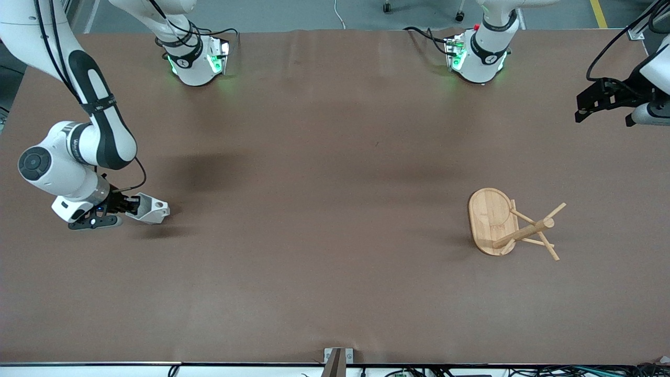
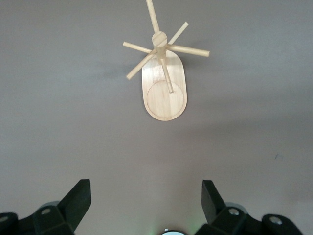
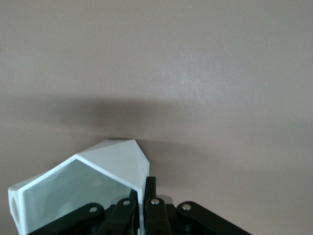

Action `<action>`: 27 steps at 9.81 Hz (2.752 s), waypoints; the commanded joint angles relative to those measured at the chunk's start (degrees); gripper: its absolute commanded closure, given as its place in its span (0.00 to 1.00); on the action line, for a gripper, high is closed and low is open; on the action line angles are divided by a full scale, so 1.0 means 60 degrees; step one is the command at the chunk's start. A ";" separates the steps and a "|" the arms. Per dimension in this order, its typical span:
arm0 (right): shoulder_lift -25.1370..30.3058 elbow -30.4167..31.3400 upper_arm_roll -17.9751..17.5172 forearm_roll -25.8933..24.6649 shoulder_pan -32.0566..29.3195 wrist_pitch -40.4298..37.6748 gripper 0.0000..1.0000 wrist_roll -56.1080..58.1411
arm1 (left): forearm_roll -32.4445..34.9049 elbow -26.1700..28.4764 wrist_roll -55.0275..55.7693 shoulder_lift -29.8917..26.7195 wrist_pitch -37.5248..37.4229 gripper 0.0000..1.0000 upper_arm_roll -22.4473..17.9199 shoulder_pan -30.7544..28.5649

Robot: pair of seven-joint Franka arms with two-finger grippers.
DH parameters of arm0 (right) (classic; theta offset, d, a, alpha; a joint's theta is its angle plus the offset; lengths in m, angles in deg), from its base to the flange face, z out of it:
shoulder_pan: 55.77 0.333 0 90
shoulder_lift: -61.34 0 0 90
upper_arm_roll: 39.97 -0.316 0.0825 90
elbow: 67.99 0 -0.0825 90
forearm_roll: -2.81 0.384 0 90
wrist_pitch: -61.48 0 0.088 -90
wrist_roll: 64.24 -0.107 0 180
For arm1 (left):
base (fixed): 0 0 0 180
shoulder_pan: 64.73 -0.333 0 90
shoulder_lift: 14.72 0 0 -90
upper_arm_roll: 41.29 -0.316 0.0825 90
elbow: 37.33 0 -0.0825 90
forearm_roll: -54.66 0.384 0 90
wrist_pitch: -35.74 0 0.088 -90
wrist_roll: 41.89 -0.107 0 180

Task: Hang cup on rack
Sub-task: 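Reach the right gripper down to the white cup and grasp it, then lift the cup with the right gripper while the left gripper approaches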

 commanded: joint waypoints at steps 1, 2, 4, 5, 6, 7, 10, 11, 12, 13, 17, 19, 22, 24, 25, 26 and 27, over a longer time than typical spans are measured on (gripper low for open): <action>0.0086 -0.0340 -0.0108 0.0261 -0.0089 -0.0852 0.99 -0.0253 | 0.0009 0.0126 -0.0138 0.0015 -0.0256 0.00 0.0023 -0.0037; 0.0378 -0.0778 -0.0108 0.0596 -0.0074 -0.1947 0.99 -0.0618 | -0.0005 0.0141 -0.0109 0.0015 -0.0256 0.00 0.0023 -0.0023; 0.0600 -0.2267 -0.0151 0.1227 0.0071 -0.4536 0.99 -0.0754 | -0.0020 0.0141 0.0023 0.0029 -0.0256 0.00 0.0096 0.0021; 0.0557 -0.3176 -0.0210 0.1592 0.0217 -0.5914 0.99 -0.0768 | -0.0035 0.0141 0.0038 0.0044 -0.0256 0.00 0.0125 0.0079; 0.0542 -0.3605 -0.0210 0.2973 0.0393 -0.6581 0.99 -0.0739 | -0.0151 0.0126 0.0023 0.0073 -0.0256 0.00 0.0169 0.0254; 0.0527 -0.3595 -0.0225 0.4104 0.0612 -0.6761 0.99 -0.0710 | -0.0572 0.0112 0.0038 0.0102 -0.0241 0.00 0.0227 0.0531; 0.0324 -0.3595 -0.1392 0.6872 0.1521 -0.6881 0.99 -0.0768 | -0.2034 0.0097 -0.0400 0.0146 -0.0096 0.00 0.0272 0.2314; 0.0148 -0.3610 -0.1861 0.8087 0.1682 -0.6793 0.99 -0.0768 | -0.2303 0.0097 -0.0474 0.0262 0.0312 0.00 0.0315 0.3017; 0.0088 -0.3595 -0.2228 0.8984 0.1742 -0.6720 0.99 -0.0768 | -0.2494 0.0097 -0.0910 0.0409 0.0722 0.00 0.0345 0.3619; 0.0088 -0.3581 -0.2594 0.9732 0.1815 -0.6705 0.99 -0.0768 | -0.2757 0.0111 -0.1407 0.0555 0.1219 0.00 0.0360 0.4161; 0.0073 -0.3083 -0.3196 1.2065 0.2824 -0.5728 0.99 -0.0841 | -0.3329 0.0784 -0.2056 0.0834 0.3898 0.00 0.0360 0.5498; 0.0088 -0.2965 -0.3855 1.2243 0.2827 -0.5051 0.99 -0.1148 | -0.3491 0.0785 -0.2552 0.1200 0.4545 0.00 0.0607 0.5500; 0.0379 -0.2702 -0.4134 1.2333 0.2812 -0.5035 0.99 -0.1484 | -0.3506 0.0844 -0.3942 0.1581 0.4783 0.00 0.0623 0.5384; 0.0715 -0.2716 -0.4224 1.2333 0.2782 -0.5064 0.99 -0.2171 | -0.3536 0.1135 -0.4137 0.1538 0.4783 0.00 0.0623 0.5353; 0.0877 -0.2702 -0.4238 1.2333 0.2768 -0.5122 0.99 -0.2363 | -0.3565 0.1151 -0.4137 0.1552 0.4783 0.00 0.0623 0.5353; 0.0966 -0.2701 -0.4239 1.2333 0.2782 -0.5137 0.99 -0.2380 | -0.3768 0.1282 -0.4137 0.1567 0.4856 0.00 0.0623 0.5353; 0.0981 -0.2730 -0.4239 1.2347 0.2782 -0.5123 0.99 -0.2438 | -0.3843 0.1486 -0.4137 0.1553 0.5103 0.00 0.0638 0.5382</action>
